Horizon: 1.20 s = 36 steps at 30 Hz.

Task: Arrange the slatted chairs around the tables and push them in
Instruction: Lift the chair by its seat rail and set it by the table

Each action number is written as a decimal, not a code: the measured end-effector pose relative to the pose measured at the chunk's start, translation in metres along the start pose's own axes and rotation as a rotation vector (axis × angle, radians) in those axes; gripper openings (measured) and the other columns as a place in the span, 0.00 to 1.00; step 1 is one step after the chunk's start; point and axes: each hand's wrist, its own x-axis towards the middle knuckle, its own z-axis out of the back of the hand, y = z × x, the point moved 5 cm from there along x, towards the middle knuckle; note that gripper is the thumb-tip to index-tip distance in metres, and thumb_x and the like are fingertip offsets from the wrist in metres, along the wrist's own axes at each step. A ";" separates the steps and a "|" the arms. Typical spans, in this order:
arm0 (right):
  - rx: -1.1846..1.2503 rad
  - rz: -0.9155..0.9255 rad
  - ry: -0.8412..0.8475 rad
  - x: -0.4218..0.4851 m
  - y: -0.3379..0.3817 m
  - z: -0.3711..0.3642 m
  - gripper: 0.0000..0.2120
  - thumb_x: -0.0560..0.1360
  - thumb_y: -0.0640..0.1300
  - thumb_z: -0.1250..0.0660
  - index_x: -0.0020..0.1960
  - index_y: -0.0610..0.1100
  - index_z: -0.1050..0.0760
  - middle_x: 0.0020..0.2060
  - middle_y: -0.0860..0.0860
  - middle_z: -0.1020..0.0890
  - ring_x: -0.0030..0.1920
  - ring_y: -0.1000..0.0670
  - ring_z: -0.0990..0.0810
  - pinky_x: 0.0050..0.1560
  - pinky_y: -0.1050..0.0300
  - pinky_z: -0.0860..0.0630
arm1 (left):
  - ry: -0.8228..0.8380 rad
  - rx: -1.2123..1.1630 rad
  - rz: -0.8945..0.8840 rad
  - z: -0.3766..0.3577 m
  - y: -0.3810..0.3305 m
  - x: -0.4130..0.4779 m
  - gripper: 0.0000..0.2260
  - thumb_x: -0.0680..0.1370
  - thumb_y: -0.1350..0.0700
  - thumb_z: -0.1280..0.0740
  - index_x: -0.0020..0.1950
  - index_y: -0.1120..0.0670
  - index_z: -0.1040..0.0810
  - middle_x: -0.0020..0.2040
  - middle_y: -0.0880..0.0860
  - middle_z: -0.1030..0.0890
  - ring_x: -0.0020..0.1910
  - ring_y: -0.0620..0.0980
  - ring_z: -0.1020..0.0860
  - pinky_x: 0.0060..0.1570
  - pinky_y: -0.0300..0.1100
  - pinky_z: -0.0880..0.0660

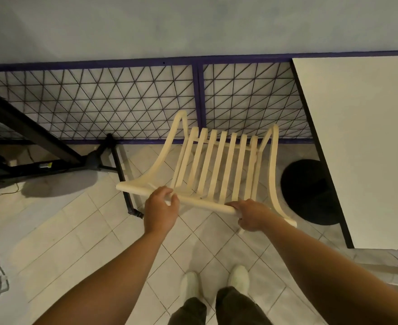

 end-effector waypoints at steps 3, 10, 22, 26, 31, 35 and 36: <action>-0.005 0.039 0.048 -0.001 -0.008 0.002 0.33 0.75 0.38 0.34 0.75 0.60 0.37 0.60 0.51 0.22 0.56 0.47 0.22 0.57 0.51 0.25 | -0.220 -0.192 0.211 -0.002 -0.004 -0.016 0.10 0.79 0.59 0.30 0.60 0.57 0.21 0.63 0.55 0.23 0.62 0.53 0.24 0.56 0.41 0.27; -0.011 0.057 0.138 0.005 -0.025 -0.002 0.39 0.72 0.39 0.30 0.77 0.61 0.41 0.66 0.50 0.24 0.63 0.46 0.25 0.63 0.50 0.28 | -0.239 -0.841 0.930 -0.043 0.012 -0.021 0.24 0.75 0.56 0.25 0.69 0.58 0.28 0.60 0.58 0.22 0.55 0.56 0.21 0.55 0.50 0.22; 0.038 0.001 0.187 0.014 -0.023 -0.004 0.40 0.76 0.34 0.36 0.77 0.66 0.46 0.65 0.50 0.25 0.61 0.47 0.24 0.61 0.52 0.28 | -0.231 -1.289 1.002 -0.067 0.017 0.027 0.31 0.70 0.74 0.36 0.68 0.49 0.29 0.62 0.60 0.23 0.56 0.64 0.22 0.57 0.68 0.25; 0.051 0.011 0.174 0.008 -0.018 -0.001 0.40 0.77 0.33 0.37 0.76 0.67 0.46 0.64 0.50 0.24 0.57 0.48 0.23 0.58 0.54 0.28 | -0.294 -1.277 0.973 -0.061 0.006 0.022 0.33 0.71 0.78 0.41 0.60 0.40 0.34 0.55 0.55 0.24 0.58 0.62 0.25 0.60 0.69 0.28; 0.086 0.009 0.184 0.005 -0.005 -0.003 0.41 0.77 0.32 0.39 0.76 0.68 0.47 0.64 0.49 0.25 0.53 0.50 0.25 0.58 0.53 0.27 | -0.285 -1.250 0.979 -0.055 0.012 0.028 0.31 0.73 0.77 0.41 0.53 0.39 0.33 0.50 0.52 0.26 0.61 0.62 0.25 0.63 0.70 0.30; 0.143 0.010 0.172 0.007 0.009 -0.008 0.41 0.76 0.32 0.38 0.77 0.67 0.47 0.63 0.48 0.25 0.55 0.48 0.24 0.57 0.53 0.28 | -0.257 -1.228 0.945 -0.043 0.011 0.039 0.27 0.73 0.78 0.42 0.47 0.43 0.33 0.46 0.50 0.30 0.56 0.59 0.27 0.63 0.69 0.30; 0.153 0.014 0.166 0.007 0.012 -0.008 0.41 0.76 0.32 0.38 0.77 0.66 0.47 0.64 0.48 0.25 0.57 0.47 0.24 0.57 0.53 0.28 | -0.237 -1.235 0.935 -0.040 0.011 0.043 0.26 0.74 0.78 0.43 0.49 0.44 0.33 0.47 0.51 0.30 0.56 0.59 0.28 0.63 0.69 0.30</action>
